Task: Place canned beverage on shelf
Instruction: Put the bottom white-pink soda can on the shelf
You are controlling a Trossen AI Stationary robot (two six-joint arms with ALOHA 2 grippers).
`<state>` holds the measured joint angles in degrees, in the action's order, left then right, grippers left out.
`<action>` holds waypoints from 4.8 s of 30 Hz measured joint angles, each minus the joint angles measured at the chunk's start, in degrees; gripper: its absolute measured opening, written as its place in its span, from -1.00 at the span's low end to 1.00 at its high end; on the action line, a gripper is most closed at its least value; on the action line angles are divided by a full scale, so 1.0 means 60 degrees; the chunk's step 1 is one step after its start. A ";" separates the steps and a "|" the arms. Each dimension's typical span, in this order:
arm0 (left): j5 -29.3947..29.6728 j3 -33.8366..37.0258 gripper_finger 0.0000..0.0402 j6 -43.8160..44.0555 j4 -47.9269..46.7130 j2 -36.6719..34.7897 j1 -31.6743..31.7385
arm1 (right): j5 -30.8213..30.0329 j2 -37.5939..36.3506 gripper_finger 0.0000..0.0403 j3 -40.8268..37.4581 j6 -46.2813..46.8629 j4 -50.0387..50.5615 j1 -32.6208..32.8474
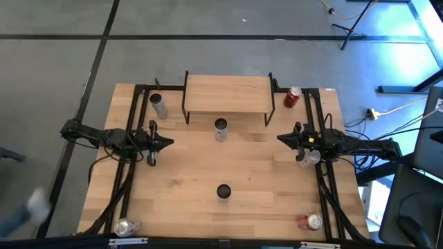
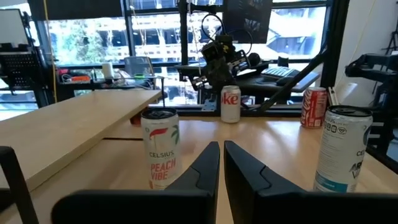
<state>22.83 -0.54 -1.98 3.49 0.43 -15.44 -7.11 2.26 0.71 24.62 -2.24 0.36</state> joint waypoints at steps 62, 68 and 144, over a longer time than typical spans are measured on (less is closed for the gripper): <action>0.2548 0.0004 -0.92 0.3490 0.4926 0.0058 0.0007 | -0.2745 1.2817 -0.45 1.0000 0.0821 0.1602 -0.0066; 0.2488 0.0004 -0.92 0.3483 0.4939 0.0055 0.0007 | -0.1690 1.4355 0.12 1.2263 0.0770 0.4550 -0.0210; 0.2777 0.0004 -0.24 0.3567 0.4706 0.0058 0.0007 | 0.0421 1.5246 0.05 1.5892 -0.3482 0.7455 -0.0816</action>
<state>39.49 -0.51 19.43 31.73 0.78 -15.40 -4.59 93.74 96.06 3.73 42.49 -4.53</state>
